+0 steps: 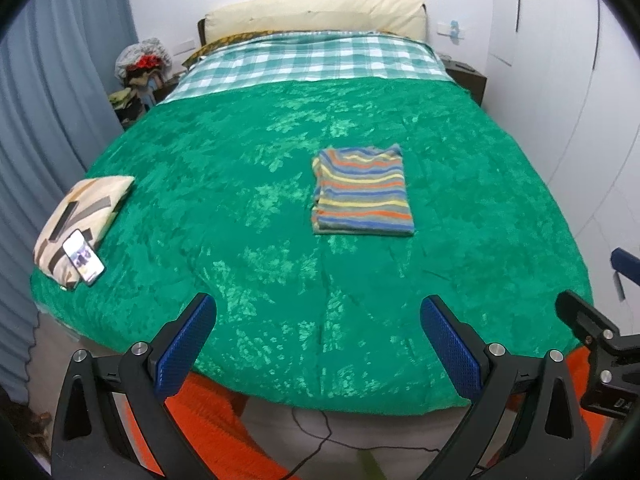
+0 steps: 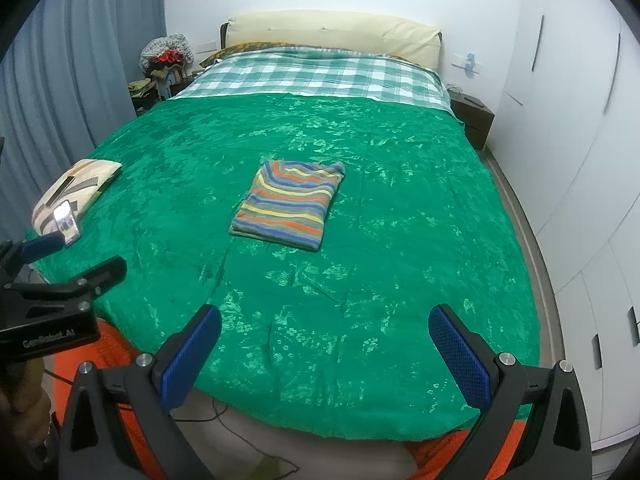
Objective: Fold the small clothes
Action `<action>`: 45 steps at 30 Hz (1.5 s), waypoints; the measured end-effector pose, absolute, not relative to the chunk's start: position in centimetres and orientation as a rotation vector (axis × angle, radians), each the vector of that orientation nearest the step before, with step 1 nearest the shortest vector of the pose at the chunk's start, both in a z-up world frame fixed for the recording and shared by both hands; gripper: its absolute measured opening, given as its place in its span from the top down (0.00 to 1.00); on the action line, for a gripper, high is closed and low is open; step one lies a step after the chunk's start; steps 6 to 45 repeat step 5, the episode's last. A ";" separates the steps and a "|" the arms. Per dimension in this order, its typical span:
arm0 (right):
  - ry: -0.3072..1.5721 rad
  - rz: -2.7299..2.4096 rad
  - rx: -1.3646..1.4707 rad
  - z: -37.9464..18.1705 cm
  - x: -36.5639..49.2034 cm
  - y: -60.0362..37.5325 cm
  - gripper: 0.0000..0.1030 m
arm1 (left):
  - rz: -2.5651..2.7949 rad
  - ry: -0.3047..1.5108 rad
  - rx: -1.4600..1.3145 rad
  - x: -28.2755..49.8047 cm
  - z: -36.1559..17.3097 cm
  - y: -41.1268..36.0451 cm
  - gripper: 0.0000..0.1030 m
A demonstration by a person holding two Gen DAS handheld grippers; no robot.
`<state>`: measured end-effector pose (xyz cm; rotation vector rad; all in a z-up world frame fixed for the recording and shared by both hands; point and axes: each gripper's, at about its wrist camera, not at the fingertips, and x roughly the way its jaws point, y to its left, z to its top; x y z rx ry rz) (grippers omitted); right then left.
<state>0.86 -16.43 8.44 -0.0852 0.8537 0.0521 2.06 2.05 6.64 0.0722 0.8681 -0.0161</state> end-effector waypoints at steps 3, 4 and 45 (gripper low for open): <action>0.852 0.047 -0.082 8.4 1.0 -16.6 0.01 | -0.015 0.839 0.088 1.8 6.9 1.7 0.01; 0.852 0.045 -0.081 8.3 1.0 -16.7 0.01 | -0.014 0.830 0.100 1.6 6.9 1.5 0.01; 0.853 0.043 -0.079 8.3 1.0 -16.6 0.01 | -0.012 0.826 0.108 1.6 7.0 1.4 0.01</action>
